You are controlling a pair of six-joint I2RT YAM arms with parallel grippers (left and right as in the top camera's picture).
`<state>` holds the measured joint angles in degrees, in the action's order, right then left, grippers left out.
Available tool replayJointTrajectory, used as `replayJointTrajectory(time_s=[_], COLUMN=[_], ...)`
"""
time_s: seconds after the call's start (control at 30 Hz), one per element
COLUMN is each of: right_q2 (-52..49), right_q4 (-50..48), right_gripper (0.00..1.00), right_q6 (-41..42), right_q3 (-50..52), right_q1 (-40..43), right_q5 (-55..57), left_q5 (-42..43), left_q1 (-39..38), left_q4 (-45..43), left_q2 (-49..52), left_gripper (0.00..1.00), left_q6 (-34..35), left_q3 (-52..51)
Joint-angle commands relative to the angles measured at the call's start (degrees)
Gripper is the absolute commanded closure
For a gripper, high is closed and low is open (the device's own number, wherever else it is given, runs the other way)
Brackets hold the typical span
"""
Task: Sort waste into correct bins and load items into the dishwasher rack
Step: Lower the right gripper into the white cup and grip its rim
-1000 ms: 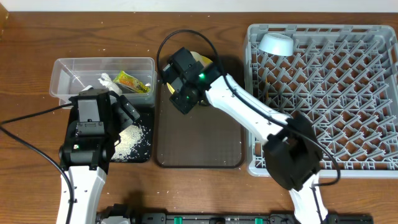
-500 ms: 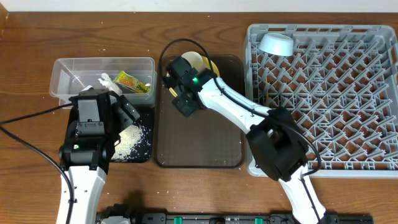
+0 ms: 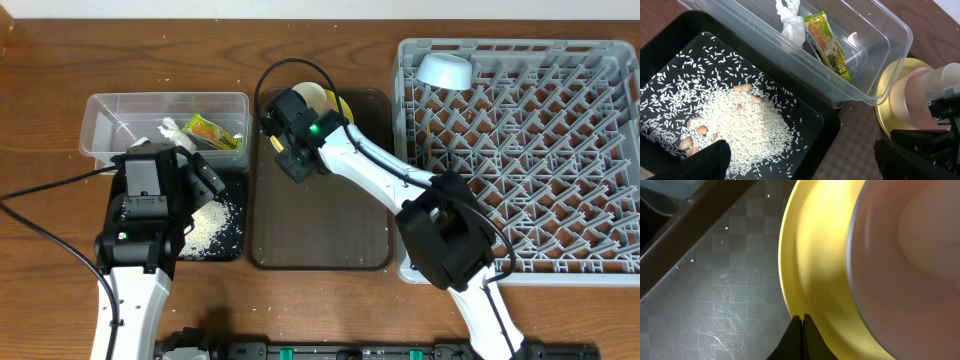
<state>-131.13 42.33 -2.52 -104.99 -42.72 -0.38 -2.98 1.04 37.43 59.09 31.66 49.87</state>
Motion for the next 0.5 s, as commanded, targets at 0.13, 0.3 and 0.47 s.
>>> replayJointTrajectory(time_s=[0.13, 0.3, 0.47], right_q2=[-0.26, -0.26, -0.26], right_q4=[-1.62, 0.07, 2.80], right_gripper=[0.99, 0.99, 0.99], right_q6=[0.76, 0.74, 0.76], right_q3=[-0.22, -0.17, -0.15], right_q1=[2.01, 3.17, 3.54], right_q5=[2.10, 2.97, 2.95], left_q5=[-0.66, -0.66, -0.66], left_q1=[0.24, 0.24, 0.24], left_q4=[0.09, 0.09, 0.09], left_q2=[0.07, 0.07, 0.07], left_gripper=[0.05, 0.05, 0.05], left_q6=[-0.31, -0.31, -0.31], left_q3=[0.83, 0.83, 0.83])
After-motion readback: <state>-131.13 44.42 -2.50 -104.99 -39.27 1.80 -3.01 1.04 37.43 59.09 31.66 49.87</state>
